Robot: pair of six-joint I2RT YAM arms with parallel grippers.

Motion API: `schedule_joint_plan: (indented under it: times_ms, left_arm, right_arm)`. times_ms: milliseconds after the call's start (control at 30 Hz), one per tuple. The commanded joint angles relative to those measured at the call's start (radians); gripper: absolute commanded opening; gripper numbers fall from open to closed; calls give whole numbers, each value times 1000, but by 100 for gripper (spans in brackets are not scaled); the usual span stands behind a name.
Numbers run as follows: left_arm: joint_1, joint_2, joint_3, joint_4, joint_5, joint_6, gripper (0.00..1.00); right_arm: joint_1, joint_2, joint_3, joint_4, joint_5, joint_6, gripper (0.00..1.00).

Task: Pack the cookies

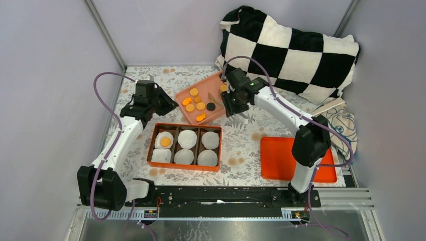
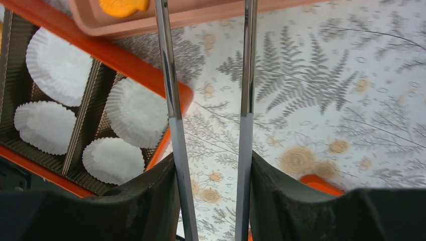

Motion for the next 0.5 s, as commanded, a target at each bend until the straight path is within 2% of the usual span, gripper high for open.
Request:
schedule_joint_plan:
  times_ms: [0, 167, 467]
  left_arm:
    - [6, 2, 10, 26, 2, 22, 28]
    - [6, 3, 11, 19, -9, 27, 28]
    - [7, 11, 14, 21, -7, 27, 28]
  right_arm:
    - [82, 39, 14, 22, -35, -23, 51]
    - [120, 67, -22, 30, -22, -19, 51]
    - [122, 52, -39, 28, 105, -24, 51]
